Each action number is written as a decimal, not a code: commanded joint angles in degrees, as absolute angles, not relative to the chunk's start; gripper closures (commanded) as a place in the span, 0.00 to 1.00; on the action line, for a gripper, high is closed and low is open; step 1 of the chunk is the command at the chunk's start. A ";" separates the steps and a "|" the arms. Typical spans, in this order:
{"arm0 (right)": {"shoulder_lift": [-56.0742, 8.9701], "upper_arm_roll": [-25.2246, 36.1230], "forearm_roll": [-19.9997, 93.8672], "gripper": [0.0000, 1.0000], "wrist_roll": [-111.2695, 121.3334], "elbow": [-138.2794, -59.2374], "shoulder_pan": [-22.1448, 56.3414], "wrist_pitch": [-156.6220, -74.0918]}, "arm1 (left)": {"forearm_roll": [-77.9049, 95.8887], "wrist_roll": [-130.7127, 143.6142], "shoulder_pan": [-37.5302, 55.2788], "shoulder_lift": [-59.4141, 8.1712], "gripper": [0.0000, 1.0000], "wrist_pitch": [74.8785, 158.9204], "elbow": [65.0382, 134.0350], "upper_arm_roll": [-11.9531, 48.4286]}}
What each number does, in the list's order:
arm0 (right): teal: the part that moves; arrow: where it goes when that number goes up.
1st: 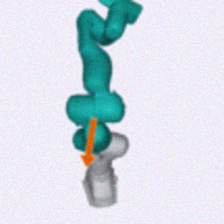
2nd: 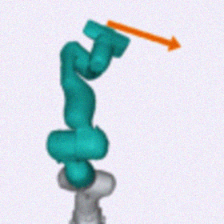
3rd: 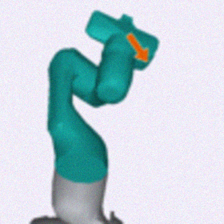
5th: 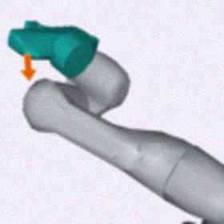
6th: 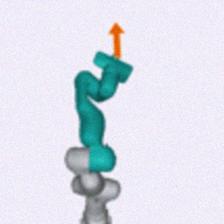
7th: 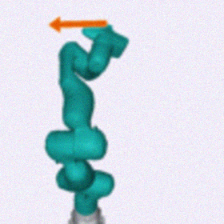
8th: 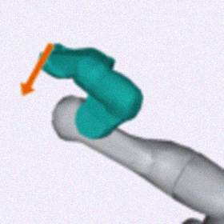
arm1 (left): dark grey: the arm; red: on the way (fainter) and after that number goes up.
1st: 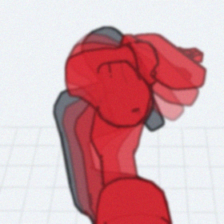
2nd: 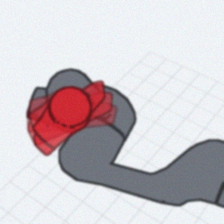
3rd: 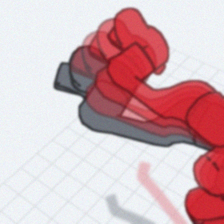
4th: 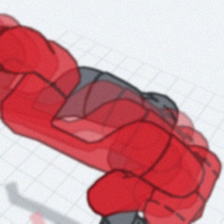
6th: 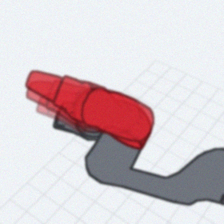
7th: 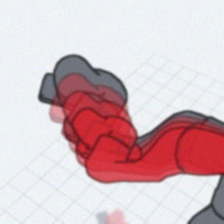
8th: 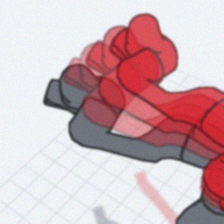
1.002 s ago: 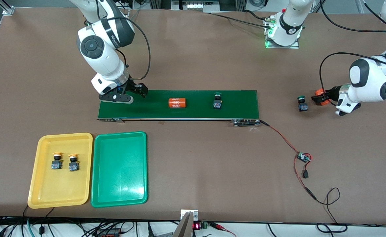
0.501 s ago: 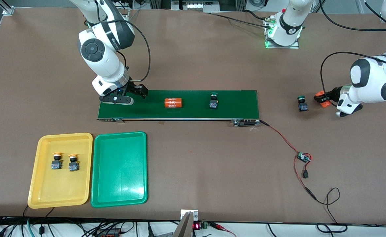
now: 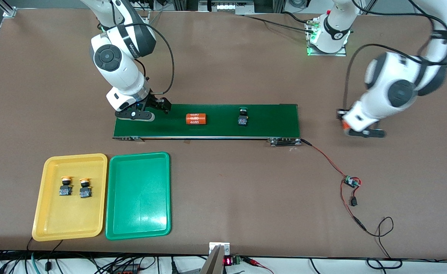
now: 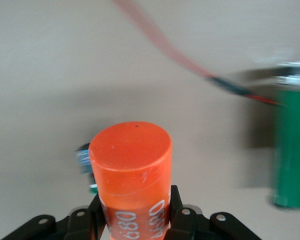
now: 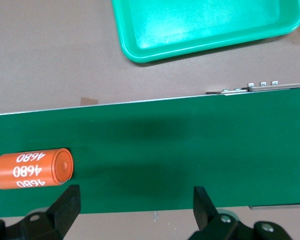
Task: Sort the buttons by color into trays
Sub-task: 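Place the orange battery on the conveyor with the left gripper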
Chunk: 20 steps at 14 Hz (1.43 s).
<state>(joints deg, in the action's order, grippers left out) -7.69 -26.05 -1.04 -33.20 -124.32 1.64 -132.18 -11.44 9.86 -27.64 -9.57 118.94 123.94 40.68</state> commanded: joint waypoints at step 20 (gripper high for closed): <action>-8.70 -26.10 -6.50 0.00 -29.71 -124.19 1.05 -132.10 | -37.88 -22.41 -0.53 -26.54 0.25 120.41 115.14 39.21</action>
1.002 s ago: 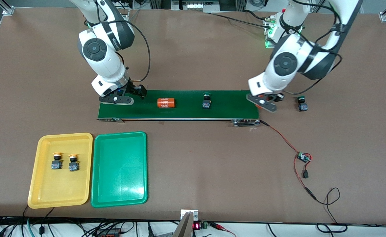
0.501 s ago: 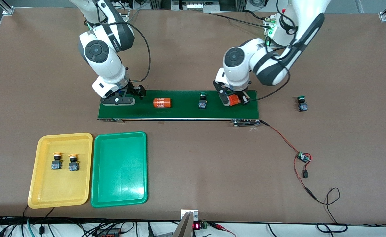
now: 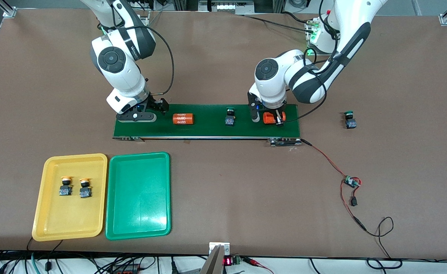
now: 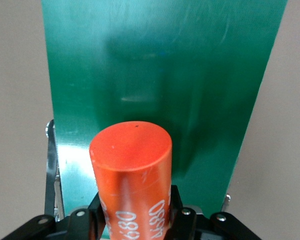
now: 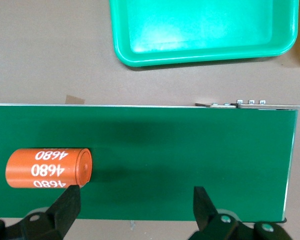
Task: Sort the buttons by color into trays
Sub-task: 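Grasp the conveyor button with the right gripper while the left gripper withdraws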
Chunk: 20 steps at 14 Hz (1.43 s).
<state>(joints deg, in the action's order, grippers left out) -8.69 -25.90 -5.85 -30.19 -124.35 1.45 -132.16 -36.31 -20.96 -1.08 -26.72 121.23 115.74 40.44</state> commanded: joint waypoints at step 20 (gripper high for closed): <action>-25.39 -25.84 -13.00 0.00 -56.76 -106.18 17.14 -132.10 | -34.73 -2.41 -33.47 -24.35 0.00 129.29 118.65 34.10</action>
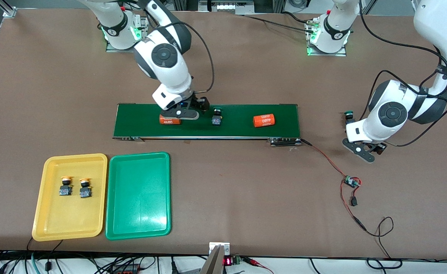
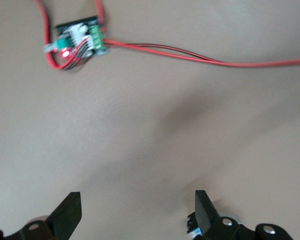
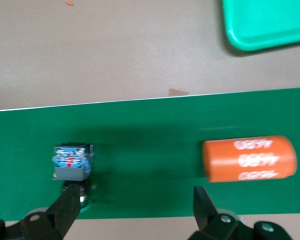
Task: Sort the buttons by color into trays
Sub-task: 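Grasp the conveyor button with the right gripper while the left gripper withdraws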
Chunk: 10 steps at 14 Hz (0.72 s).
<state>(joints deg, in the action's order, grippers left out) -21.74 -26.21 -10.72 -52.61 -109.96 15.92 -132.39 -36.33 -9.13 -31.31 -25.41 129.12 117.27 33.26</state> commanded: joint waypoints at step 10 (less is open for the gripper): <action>-34.18 -21.19 -18.62 0.00 -64.86 -98.88 25.21 -132.19 | -18.99 6.94 -42.54 -24.43 0.00 133.86 126.73 34.19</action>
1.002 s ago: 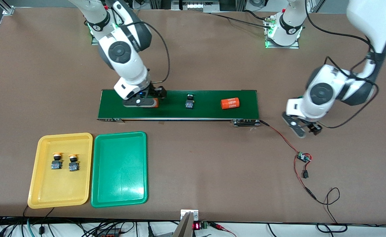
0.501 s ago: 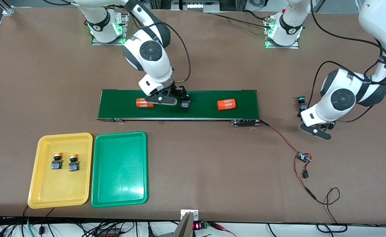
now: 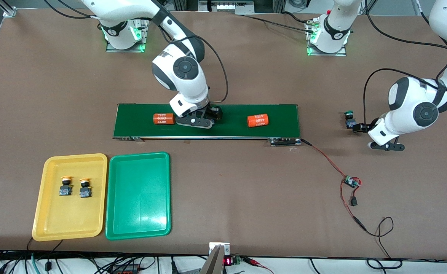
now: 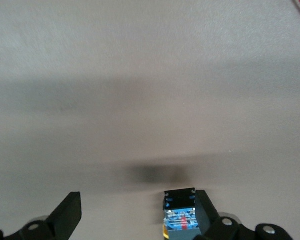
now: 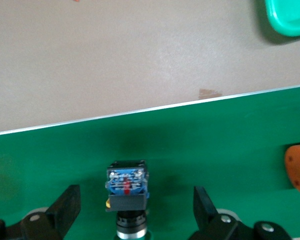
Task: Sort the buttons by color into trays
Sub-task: 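Grasp the conveyor button with the right gripper while the left gripper withdraws, then carry the button to the green tray while the left gripper grasps another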
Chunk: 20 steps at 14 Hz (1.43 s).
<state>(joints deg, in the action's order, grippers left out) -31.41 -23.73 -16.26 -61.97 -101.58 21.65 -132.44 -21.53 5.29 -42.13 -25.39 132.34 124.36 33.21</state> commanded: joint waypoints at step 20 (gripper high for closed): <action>-34.01 -19.51 -18.72 0.77 -41.79 -88.60 11.27 -126.30 | -18.63 3.69 -40.96 -24.88 0.84 134.30 132.54 34.63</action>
<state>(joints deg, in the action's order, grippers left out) -33.21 -18.64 -18.51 -48.49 -91.19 15.60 -127.82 -19.85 6.43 -40.65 -25.44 134.15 132.51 34.64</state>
